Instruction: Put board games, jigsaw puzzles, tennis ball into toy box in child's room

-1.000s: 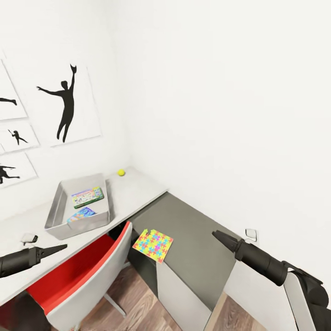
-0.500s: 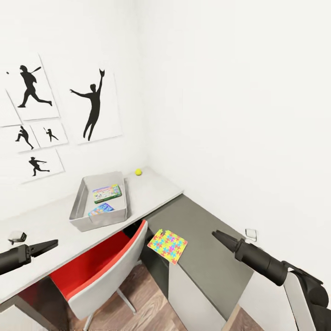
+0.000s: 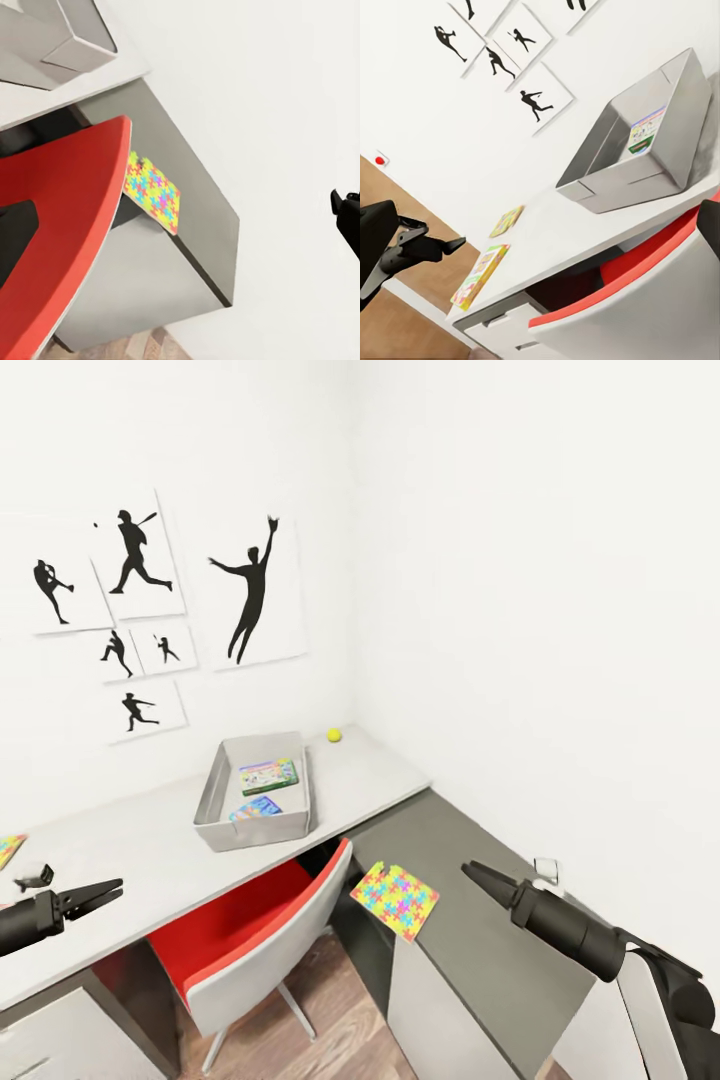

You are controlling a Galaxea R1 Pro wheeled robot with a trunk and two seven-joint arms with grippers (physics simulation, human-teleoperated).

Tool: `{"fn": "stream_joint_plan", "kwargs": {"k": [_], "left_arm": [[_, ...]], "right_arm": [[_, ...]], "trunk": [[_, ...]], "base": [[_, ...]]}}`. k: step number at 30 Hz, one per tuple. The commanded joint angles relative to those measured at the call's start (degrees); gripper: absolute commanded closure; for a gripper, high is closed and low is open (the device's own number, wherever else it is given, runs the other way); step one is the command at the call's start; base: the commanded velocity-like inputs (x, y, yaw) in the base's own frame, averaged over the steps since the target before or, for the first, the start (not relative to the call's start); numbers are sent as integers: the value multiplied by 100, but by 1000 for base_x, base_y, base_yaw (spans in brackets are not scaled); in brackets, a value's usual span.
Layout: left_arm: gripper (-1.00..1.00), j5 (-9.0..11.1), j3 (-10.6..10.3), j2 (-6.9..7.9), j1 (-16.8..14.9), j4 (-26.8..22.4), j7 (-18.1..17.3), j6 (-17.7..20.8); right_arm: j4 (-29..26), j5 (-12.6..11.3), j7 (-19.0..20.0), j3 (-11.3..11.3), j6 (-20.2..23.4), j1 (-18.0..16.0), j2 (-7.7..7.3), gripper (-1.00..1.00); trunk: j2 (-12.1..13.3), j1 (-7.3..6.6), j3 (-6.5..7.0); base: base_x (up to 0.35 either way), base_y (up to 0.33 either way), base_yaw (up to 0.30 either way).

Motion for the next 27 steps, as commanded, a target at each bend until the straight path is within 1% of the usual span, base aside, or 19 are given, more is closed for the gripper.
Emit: {"fn": "stream_joint_plan", "kwargs": {"k": [1,10,26,27], "left_arm": [[-100,-11,1,2,-6,0,-26,86],[-100,-59,7,34,-6,0,-26,179],[-100,-61,10,63,-6,0,-26,272],[-100,-59,10,65,-6,0,-26,273]], "right_arm": [[-2,-20,4,-4,35,-4,-1,-100],[4,-20,-8,-4,26,-4,5,-100],[13,53,-95,1,26,-4,32,-100],[12,55,-98,-1,26,-4,34,-100]], "trunk": [[-53,25,-28],[-414,223,-185],[-1056,574,-472],[-1056,574,-472]], "base": [[0,0,105],[0,0,34],[0,0,1],[0,0,24]]}}
